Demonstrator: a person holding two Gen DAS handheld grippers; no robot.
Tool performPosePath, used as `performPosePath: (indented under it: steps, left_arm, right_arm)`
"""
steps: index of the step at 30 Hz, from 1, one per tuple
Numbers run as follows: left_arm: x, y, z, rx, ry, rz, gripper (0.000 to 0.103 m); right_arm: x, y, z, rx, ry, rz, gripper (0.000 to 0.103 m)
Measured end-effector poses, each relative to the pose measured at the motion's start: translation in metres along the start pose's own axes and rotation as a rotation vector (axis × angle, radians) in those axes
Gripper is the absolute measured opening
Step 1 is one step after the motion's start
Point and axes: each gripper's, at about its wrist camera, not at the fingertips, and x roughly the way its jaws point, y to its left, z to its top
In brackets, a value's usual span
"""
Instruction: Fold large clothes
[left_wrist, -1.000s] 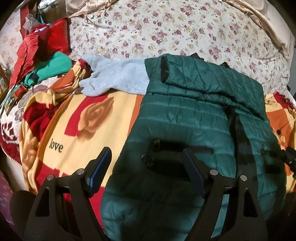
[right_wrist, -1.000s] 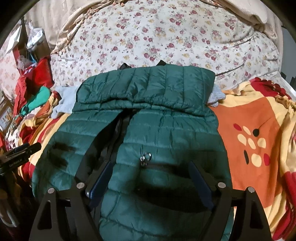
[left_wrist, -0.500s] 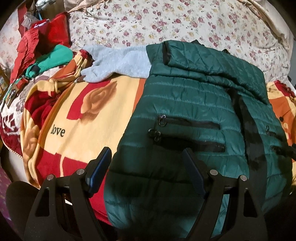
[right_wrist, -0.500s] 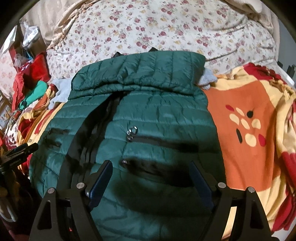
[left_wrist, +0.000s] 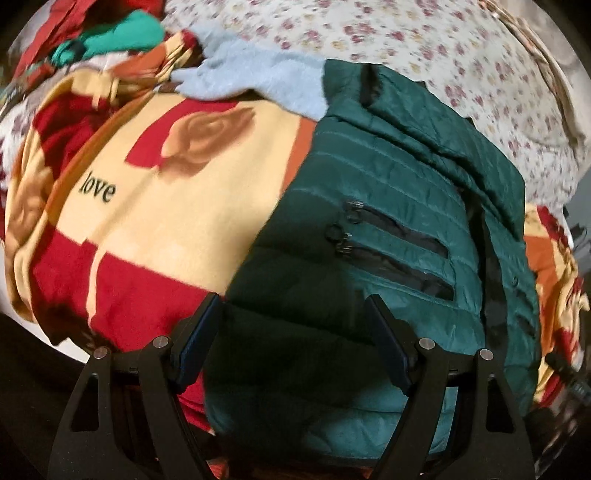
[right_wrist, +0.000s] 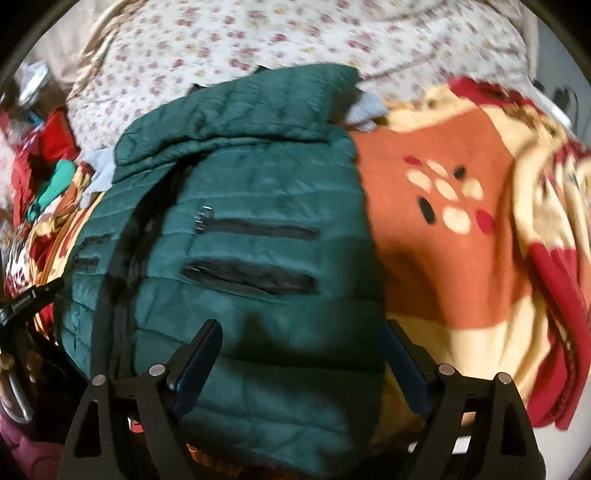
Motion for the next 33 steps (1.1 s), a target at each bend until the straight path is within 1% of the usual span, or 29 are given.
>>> performPosePath:
  steps: [3, 5, 8, 10, 15, 18, 20, 21, 22, 23, 24, 25, 26, 28, 30, 32, 33]
  left_arm:
    - [0.004, 0.007, -0.001, -0.024, 0.034, -0.015, 0.079]
    - [0.007, 0.012, -0.004, -0.041, 0.055, -0.016, 0.079]
    - [0.013, 0.017, -0.009, -0.06, 0.096, -0.041, 0.079]
    - [0.014, 0.02, -0.013, -0.066, 0.11, -0.058, 0.079]
    - [0.013, 0.019, -0.023, -0.031, 0.122, -0.055, 0.079]
    - [0.013, 0.018, -0.026, 0.002, 0.12, -0.054, 0.079]
    - [0.014, 0.017, -0.026, 0.012, 0.121, -0.061, 0.079]
    - [0.014, 0.016, -0.027, 0.015, 0.122, -0.07, 0.079]
    - [0.014, 0.015, -0.027, 0.02, 0.125, -0.078, 0.079]
    - [0.014, 0.014, -0.026, 0.028, 0.127, -0.081, 0.076]
    - [0.013, 0.014, -0.026, 0.033, 0.127, -0.086, 0.069]
    - [0.012, 0.014, -0.025, 0.038, 0.124, -0.087, 0.053]
    - [0.008, 0.013, -0.024, 0.046, 0.117, -0.089, 0.043]
    - [0.003, 0.013, -0.022, 0.066, 0.108, -0.095, 0.037]
    - [0.004, 0.012, -0.021, 0.083, 0.114, -0.097, 0.037]
    - [0.008, 0.016, -0.022, 0.072, 0.128, -0.101, 0.038]
    - [0.009, 0.016, -0.022, 0.058, 0.131, -0.104, 0.04]
  right_arm:
    - [0.007, -0.019, -0.005, 0.062, 0.054, 0.017, 0.086]
    - [0.014, -0.026, -0.008, 0.086, 0.082, 0.043, 0.086]
    - [0.024, -0.027, -0.013, 0.1, 0.125, 0.077, 0.086]
    - [0.03, -0.022, -0.018, 0.082, 0.156, 0.092, 0.086]
    - [0.033, -0.01, -0.027, 0.026, 0.191, 0.084, 0.087]
    - [0.035, -0.013, -0.03, 0.042, 0.206, 0.106, 0.087]
    - [0.038, -0.015, -0.033, 0.077, 0.224, 0.139, 0.087]
    - [0.039, -0.016, -0.035, 0.097, 0.229, 0.179, 0.086]
    - [0.038, -0.016, -0.037, 0.101, 0.225, 0.21, 0.083]
    - [0.037, -0.014, -0.038, 0.092, 0.216, 0.225, 0.074]
    - [0.034, -0.01, -0.038, 0.063, 0.205, 0.215, 0.07]
    - [0.032, -0.008, -0.038, 0.046, 0.198, 0.211, 0.061]
    - [0.029, -0.006, -0.037, 0.03, 0.188, 0.215, 0.056]
    - [0.021, -0.004, -0.035, 0.006, 0.173, 0.231, 0.053]
    - [0.017, -0.005, -0.032, -0.004, 0.17, 0.244, 0.053]
    - [0.021, -0.006, -0.033, 0.012, 0.184, 0.249, 0.054]
    - [0.026, -0.007, -0.034, 0.023, 0.196, 0.251, 0.058]
